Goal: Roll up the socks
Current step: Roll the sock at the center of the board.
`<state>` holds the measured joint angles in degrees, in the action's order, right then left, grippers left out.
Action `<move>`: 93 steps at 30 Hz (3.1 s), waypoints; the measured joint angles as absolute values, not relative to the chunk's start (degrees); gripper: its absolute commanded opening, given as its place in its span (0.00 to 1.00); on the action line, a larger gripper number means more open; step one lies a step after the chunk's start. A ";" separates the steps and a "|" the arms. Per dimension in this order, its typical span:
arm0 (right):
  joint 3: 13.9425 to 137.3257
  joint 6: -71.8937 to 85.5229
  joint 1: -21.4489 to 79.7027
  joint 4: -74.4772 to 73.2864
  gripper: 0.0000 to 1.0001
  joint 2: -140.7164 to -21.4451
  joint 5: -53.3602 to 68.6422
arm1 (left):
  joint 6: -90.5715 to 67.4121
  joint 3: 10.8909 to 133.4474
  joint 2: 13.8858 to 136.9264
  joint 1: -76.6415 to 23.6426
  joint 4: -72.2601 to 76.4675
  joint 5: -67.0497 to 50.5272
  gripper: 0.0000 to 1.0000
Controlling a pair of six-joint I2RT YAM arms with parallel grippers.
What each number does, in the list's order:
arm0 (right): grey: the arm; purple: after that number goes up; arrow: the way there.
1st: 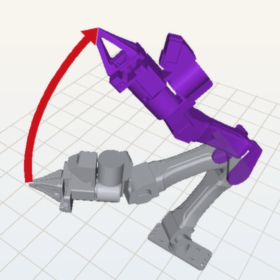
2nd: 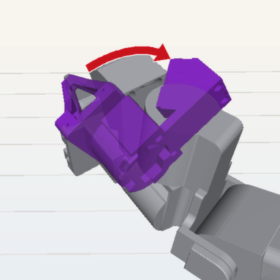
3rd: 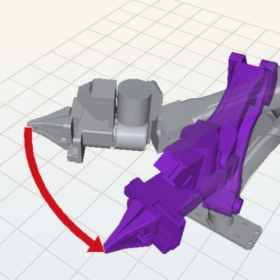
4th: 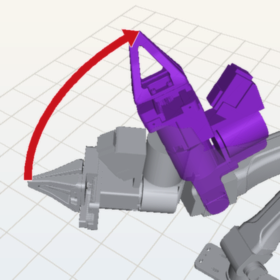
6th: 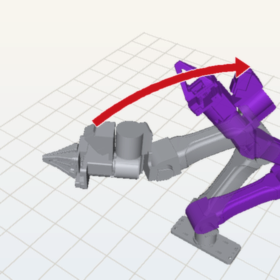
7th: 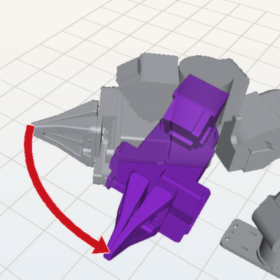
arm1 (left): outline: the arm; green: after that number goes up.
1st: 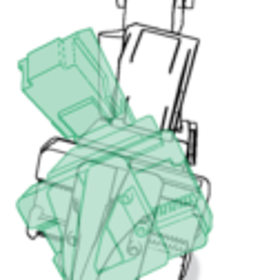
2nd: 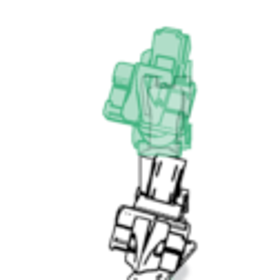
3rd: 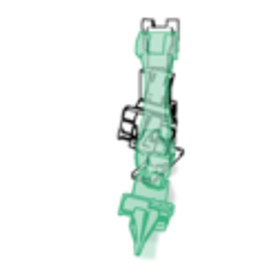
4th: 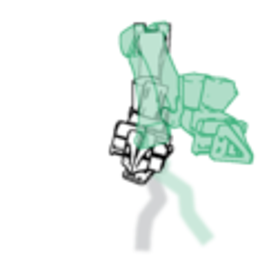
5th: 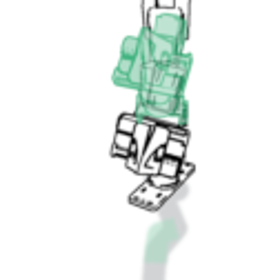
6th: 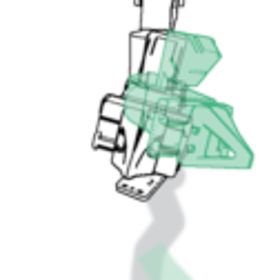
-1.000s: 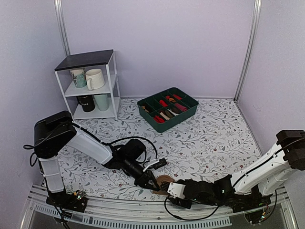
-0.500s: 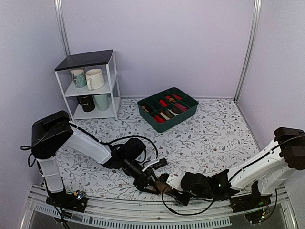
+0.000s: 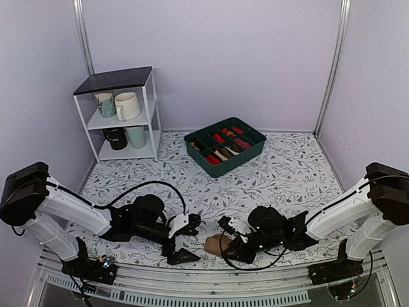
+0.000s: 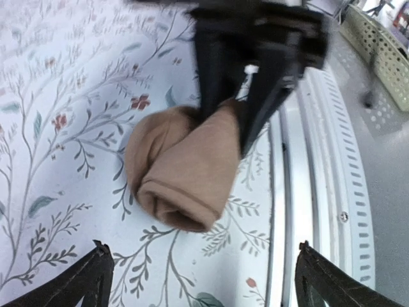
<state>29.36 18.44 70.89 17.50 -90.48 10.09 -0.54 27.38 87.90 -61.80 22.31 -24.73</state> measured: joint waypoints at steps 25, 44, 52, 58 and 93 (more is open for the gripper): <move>34.65 21.30 62.28 20.05 0.19 -99.70 31.77 | 10.39 27.79 93.23 -63.37 33.01 -28.91 0.76; 35.18 22.09 61.43 19.97 0.19 -100.57 34.11 | 8.40 30.85 98.39 -63.37 32.05 -28.56 0.54; 35.53 22.11 60.69 19.92 0.19 -101.30 36.03 | 7.70 31.29 99.70 -63.35 32.42 -27.99 0.38; 35.77 22.11 60.01 19.46 0.19 -101.75 38.11 | 6.02 32.21 100.82 -63.20 32.12 -28.14 0.00; 31.29 -1.80 81.38 11.03 0.50 -85.34 -7.27 | -4.60 41.15 106.13 -59.00 20.75 -40.03 0.00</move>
<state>31.29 -1.80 81.38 11.03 -85.34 -7.27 -4.60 41.15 106.13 -59.00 20.75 -40.03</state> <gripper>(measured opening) 0.503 0.073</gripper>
